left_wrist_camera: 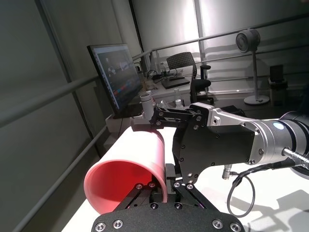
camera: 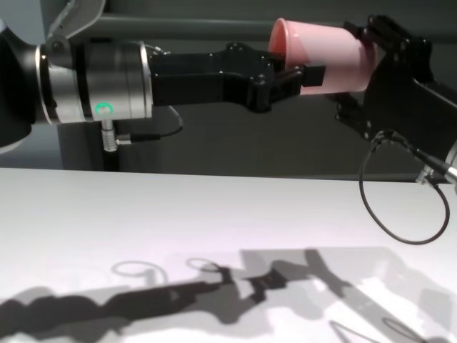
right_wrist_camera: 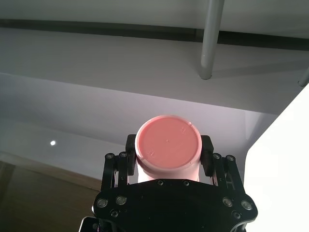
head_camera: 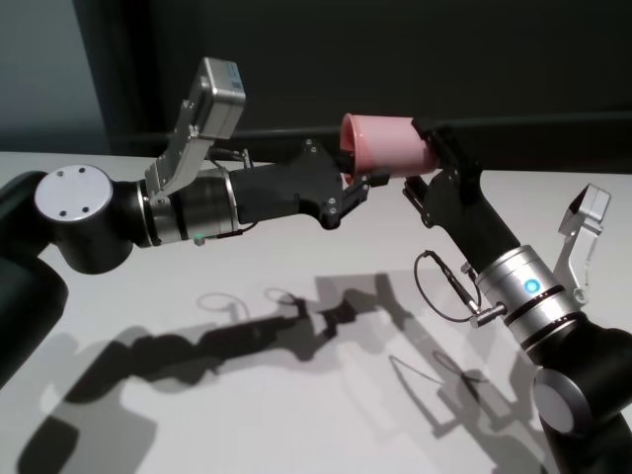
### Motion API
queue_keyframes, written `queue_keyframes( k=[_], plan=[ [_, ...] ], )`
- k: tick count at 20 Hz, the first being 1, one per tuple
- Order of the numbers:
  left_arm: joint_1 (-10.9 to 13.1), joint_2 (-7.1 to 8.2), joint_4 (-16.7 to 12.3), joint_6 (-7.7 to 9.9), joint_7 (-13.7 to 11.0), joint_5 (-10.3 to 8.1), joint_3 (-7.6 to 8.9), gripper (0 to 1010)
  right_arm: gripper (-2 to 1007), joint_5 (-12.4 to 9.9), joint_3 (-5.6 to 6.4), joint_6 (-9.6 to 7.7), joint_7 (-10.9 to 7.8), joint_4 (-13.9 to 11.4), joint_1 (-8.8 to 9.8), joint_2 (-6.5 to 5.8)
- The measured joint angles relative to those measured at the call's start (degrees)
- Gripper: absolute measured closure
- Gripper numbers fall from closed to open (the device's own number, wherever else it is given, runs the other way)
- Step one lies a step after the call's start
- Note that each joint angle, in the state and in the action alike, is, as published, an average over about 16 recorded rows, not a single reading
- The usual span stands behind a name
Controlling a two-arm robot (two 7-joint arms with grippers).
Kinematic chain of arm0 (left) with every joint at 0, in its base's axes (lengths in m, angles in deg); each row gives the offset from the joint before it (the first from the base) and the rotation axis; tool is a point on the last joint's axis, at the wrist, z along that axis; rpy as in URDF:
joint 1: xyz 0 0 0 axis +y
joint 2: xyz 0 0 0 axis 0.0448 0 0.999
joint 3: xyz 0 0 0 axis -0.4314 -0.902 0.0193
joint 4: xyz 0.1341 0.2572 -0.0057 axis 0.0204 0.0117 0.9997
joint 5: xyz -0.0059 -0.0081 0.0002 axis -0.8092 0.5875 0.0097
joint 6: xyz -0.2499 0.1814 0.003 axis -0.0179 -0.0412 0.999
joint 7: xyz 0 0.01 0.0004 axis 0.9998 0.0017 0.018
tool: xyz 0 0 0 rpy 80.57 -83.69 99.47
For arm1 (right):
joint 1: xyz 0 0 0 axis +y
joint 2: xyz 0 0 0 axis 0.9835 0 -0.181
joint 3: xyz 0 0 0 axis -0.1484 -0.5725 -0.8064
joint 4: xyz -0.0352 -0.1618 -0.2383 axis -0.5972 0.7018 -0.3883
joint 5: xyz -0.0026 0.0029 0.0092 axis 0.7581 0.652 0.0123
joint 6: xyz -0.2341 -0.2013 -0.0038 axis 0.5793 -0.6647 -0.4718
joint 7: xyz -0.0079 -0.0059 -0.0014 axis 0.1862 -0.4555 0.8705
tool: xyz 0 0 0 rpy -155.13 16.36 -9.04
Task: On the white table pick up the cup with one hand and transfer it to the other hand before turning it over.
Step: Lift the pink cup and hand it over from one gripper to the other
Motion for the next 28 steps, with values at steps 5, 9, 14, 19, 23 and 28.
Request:
queue_keyframes(
  k=[5,9,14,19,23,28],
  plan=[
    [0.00,0.00,0.00,0.00,0.00,0.00,0.00,961,248,0.00,0.00,0.00,0.00,0.00,0.00,0.00],
    [0.00,0.00,0.00,0.00,0.00,0.00,0.00,962,248,0.00,0.00,0.00,0.00,0.00,0.00,0.00],
    [0.00,0.00,0.00,0.00,0.00,0.00,0.00,958,248,0.00,0.00,0.00,0.00,0.00,0.00,0.00],
    [0.00,-0.02,0.00,-0.01,0.00,-0.01,0.00,913,248,0.00,-0.01,-0.01,0.00,0.00,0.00,0.00],
    [0.00,-0.03,0.00,-0.01,0.00,-0.01,0.00,830,248,0.00,-0.01,-0.02,0.00,0.00,0.00,0.00],
    [0.00,-0.04,0.00,-0.01,0.00,-0.01,0.00,662,248,0.00,-0.02,-0.02,0.00,0.01,0.00,0.01]
  ],
)
